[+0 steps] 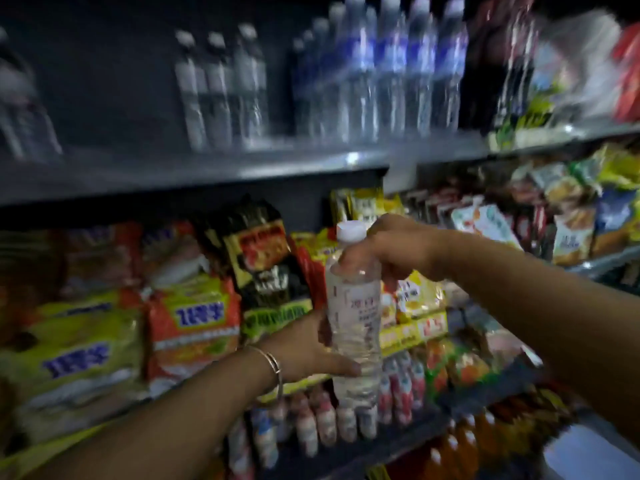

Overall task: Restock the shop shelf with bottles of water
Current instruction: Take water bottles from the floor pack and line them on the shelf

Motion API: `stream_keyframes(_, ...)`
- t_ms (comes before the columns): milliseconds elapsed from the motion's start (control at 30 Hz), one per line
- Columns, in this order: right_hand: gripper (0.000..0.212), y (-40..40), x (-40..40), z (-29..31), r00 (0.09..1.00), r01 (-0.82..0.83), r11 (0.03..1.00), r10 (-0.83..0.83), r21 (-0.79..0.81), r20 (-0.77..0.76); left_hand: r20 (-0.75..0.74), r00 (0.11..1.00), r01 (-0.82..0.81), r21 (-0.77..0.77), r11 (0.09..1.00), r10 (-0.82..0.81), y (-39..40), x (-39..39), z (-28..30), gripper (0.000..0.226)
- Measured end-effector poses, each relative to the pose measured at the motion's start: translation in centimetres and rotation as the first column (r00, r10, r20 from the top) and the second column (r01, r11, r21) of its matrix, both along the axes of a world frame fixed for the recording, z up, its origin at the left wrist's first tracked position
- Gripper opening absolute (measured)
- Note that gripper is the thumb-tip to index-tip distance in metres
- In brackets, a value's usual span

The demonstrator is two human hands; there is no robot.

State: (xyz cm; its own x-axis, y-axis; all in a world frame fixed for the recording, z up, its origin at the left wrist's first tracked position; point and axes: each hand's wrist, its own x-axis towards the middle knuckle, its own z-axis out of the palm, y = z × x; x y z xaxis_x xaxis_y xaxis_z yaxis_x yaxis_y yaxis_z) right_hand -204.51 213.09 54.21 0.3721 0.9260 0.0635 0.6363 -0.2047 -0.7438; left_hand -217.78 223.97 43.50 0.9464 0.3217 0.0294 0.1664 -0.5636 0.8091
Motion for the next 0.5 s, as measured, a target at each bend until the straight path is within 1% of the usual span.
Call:
stream_keyframes(67, 0.026, 0.6, -1.4, 6.0, 1.000, -0.008, 0.994, 0.010, 0.106, -0.011, 0.101, 0.994, -0.043, -0.001, 0.999, 0.043, 0.5, -1.3, 5.9, 0.064)
stream_keyframes(100, 0.023, 0.9, -1.9, 8.8, 1.000, -0.013, 0.988, 0.018, 0.153, -0.026, 0.152, 0.986, -0.072, 0.010, 0.997, 0.069, 0.9, -1.9, 8.5, 0.064)
stream_keyframes(200, 0.019, 2.5, -3.3, 16.0, 0.995, -0.051, 0.962, 0.071, 0.269, -0.065, 0.257, 0.956, -0.151, 0.016, 0.988, 0.142, 2.1, -3.6, 15.5, 0.082)
stream_keyframes(233, 0.018, 3.0, -3.8, 18.1, 0.994, -0.065, 0.951, 0.089, 0.302, -0.066, 0.291, 0.942, -0.181, 0.027, 0.983, 0.165, 2.6, -4.0, 17.6, 0.079)
stream_keyframes(333, 0.017, 5.9, -4.7, 23.2, 0.985, -0.084, 0.906, 0.138, 0.415, -0.102, 0.397, 0.884, -0.272, 0.013, 0.962, 0.245, 4.7, -4.6, 23.0, 0.042)
stream_keyframes(367, 0.017, 7.0, -4.8, 24.6, 0.984, -0.082, 0.890, 0.143, 0.448, -0.105, 0.422, 0.866, -0.295, -0.002, 0.956, 0.268, 5.6, -4.6, 24.4, 0.040)
stream_keyframes(433, 0.024, 9.7, -4.5, 26.6, 0.984, -0.081, 0.870, 0.146, 0.486, -0.098, 0.456, 0.830, -0.348, -0.027, 0.937, 0.322, 7.9, -4.4, 26.6, 0.046)
stream_keyframes(500, 0.028, 12.8, -3.8, 27.9, 0.983, -0.104, 0.864, 0.166, 0.492, -0.083, 0.471, 0.806, -0.393, -0.027, 0.919, 0.359, 10.5, -4.1, 28.3, 0.038)
